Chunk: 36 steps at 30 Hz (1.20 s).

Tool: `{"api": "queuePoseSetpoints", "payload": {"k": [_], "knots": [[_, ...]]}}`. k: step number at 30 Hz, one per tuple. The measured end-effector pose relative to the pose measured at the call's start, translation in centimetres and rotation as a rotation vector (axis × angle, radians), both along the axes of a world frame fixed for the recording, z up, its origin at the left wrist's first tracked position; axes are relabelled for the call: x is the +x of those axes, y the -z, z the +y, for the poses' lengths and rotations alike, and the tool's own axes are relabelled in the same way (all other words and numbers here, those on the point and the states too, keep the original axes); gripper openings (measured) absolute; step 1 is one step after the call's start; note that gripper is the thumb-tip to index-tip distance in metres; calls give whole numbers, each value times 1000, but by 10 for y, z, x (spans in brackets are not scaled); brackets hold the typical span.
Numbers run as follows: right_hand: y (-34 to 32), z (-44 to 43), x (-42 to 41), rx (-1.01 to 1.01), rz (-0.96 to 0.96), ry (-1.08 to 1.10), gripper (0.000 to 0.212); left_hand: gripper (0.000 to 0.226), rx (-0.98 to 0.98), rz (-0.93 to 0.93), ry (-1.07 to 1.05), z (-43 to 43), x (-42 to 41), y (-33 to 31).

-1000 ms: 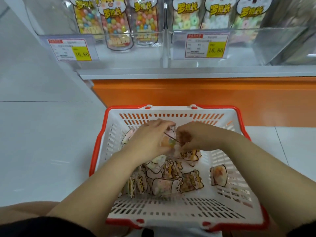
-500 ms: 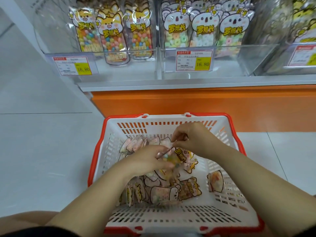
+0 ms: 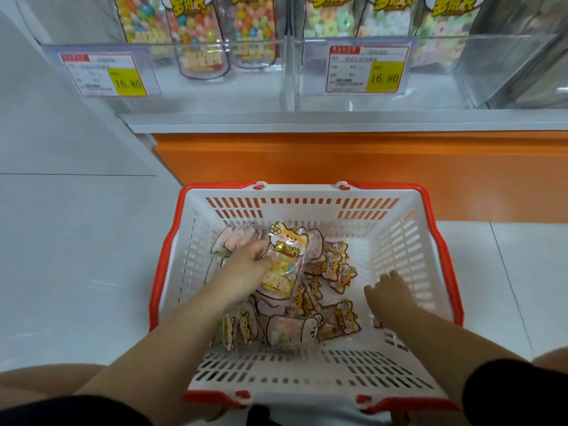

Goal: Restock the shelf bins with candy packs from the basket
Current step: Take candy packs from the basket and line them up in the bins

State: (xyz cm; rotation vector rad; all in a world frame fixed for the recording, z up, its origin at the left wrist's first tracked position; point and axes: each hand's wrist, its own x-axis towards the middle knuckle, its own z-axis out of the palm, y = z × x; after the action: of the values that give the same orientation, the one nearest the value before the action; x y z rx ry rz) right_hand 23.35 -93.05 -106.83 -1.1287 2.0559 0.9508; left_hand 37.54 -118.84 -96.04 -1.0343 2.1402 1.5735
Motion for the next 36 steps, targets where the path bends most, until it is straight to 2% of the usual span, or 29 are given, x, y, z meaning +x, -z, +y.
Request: {"api": "queuePoseSetpoints", "payload": {"k": [3, 6, 8, 10, 13, 15, 17, 19, 21, 24, 26, 29, 31, 33, 36], "knots": [[15, 4, 4, 53, 43, -59, 50, 12, -4, -5, -15, 1, 2, 7], [12, -1, 7, -26, 0, -20, 47, 11, 34, -11, -48, 1, 3, 11], [11, -4, 7, -113, -91, 153, 48, 14, 78, 9, -97, 1, 3, 12], [4, -7, -3, -150, -276, 397, 48, 18, 144, 20, -172, 1, 3, 12], [-22, -11, -32, -204, -573, 699, 31, 25, 243, 26, -310, 2, 1, 9], [-44, -16, -43, -384, -745, 941, 22, 24, 290, 53, -405, 1, -1, 10], [-63, -26, -46, -558, -936, 1161, 26, 21, 302, 74, -447, 2, -3, 8], [-79, -40, -44, -694, -1027, 1257, 26, 18, 284, 88, -453, 2, -4, 4], [-97, -58, -39, -843, -963, 1247, 23, 20, 244, 82, -460, 1, -2, 5], [-117, -85, -26, -1121, -571, 1107, 21, 35, 276, 76, -486, -4, 2, 23], [-132, -101, -5, -1320, -428, 1034, 17, 31, 339, 119, -538, 5, -4, 8], [-146, -116, 41, -1409, -501, 877, 19, 24, 535, 183, -668, 18, -10, -10], [-149, -118, 59, -1441, -548, 758, 19, 40, 619, 225, -671, 22, -10, -13], [-148, -118, 61, -1476, -611, 676, 20, 53, 630, 242, -660, 21, -8, -17], [-143, -114, 57, -1368, -792, 611, 22, 41, 551, 217, -599, 18, -5, -10]]}}
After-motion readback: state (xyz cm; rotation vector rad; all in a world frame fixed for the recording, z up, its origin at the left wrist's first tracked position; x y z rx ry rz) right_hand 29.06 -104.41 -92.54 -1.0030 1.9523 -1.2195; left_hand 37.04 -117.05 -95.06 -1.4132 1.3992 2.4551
